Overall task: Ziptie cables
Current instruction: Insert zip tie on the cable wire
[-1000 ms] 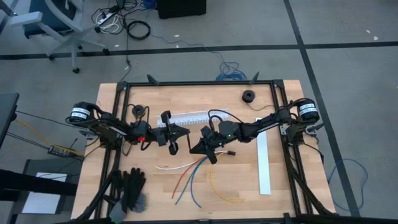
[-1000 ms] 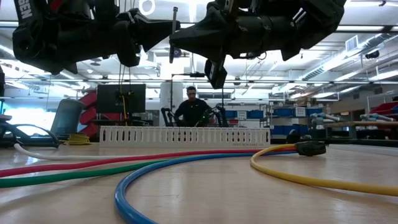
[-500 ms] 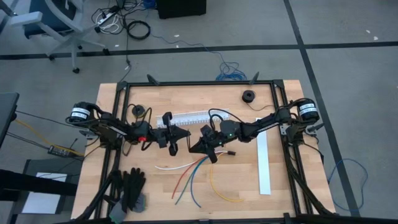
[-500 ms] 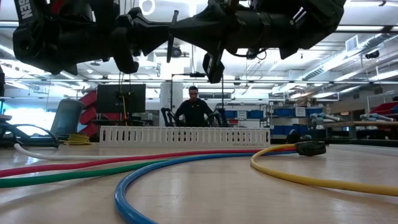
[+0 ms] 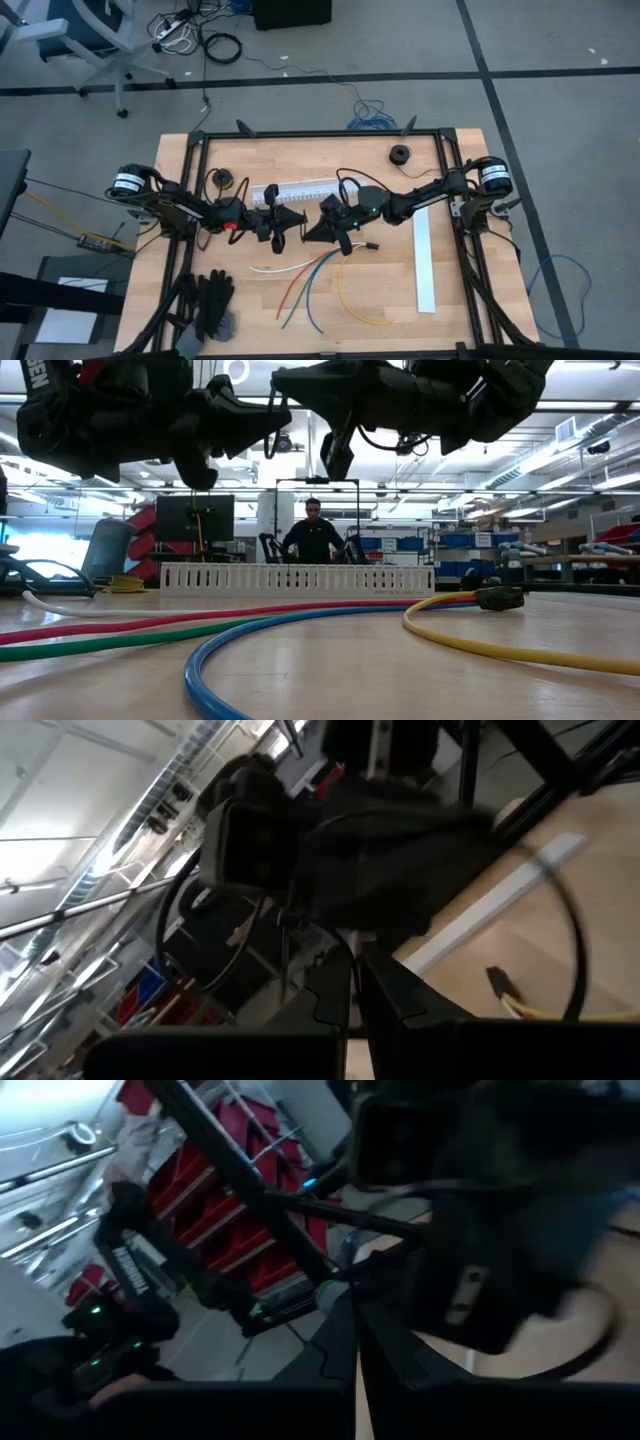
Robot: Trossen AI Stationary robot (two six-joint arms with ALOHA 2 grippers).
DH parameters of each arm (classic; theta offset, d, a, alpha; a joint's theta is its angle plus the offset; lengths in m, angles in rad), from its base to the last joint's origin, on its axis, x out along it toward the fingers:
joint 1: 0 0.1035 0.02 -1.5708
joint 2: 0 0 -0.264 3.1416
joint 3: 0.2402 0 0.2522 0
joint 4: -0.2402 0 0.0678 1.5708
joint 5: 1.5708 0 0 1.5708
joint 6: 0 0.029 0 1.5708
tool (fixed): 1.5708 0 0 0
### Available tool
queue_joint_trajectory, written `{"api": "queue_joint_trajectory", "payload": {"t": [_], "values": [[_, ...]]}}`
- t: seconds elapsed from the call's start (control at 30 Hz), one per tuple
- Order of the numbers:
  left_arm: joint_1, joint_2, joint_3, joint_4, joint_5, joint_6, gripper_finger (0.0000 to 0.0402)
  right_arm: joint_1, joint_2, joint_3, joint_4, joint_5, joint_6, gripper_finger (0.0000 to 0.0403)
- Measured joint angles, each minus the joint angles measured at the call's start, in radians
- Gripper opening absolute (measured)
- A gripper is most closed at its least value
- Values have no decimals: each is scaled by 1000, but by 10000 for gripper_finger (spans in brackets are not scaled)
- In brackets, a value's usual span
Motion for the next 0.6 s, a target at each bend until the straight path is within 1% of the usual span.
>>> {"api": "queue_joint_trajectory", "payload": {"t": [0.17,0.43,0.6], "values": [[1,0,0,4,-17,20,0,17,0,0,-56,10,37,0],[1,0,0,9,-17,24,0,17,0,0,-53,18,50,0],[1,0,-1,8,-14,24,0,19,0,0,-54,17,0,3]]}}
